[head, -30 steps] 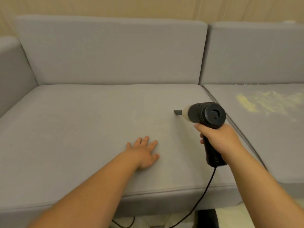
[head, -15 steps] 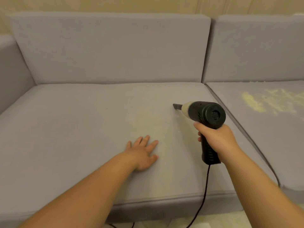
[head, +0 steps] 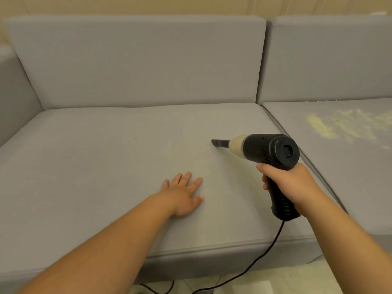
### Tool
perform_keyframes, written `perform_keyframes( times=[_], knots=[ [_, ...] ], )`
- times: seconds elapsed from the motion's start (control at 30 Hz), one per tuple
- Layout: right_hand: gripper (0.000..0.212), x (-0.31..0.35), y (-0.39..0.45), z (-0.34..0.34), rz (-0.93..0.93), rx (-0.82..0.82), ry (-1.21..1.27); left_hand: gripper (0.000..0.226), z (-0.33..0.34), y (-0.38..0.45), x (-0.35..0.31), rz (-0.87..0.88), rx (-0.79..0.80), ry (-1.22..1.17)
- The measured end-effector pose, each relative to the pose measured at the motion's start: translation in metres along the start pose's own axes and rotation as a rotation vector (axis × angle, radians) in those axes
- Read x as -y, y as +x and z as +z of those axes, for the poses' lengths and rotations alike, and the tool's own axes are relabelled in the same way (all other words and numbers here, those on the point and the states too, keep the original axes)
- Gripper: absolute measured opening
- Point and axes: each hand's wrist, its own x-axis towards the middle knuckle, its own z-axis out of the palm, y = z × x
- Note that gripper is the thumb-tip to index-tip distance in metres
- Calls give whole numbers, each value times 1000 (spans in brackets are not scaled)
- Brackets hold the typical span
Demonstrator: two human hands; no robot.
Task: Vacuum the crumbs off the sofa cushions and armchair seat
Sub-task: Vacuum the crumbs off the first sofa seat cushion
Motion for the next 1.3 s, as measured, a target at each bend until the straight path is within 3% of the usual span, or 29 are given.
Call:
perform_keyframes(
  times=[0.23,0.43,0.8,1.07,1.3],
  knots=[
    [20,5,-15,0,-41,123,-107,68,0,-9,0,8,20,-2],
    [19,9,-15,-5,-8,-148,-13,69,-1,-6,1,23,1,24],
    [21,0,-10,-27,32,-348,149,67,4,-2,2,32,-4,50],
    [26,-4,-5,-23,86,-240,193,69,4,-3,2,28,2,55],
    [19,8,0,-17,62,-132,193,68,2,-6,2,28,12,50]
  ],
)
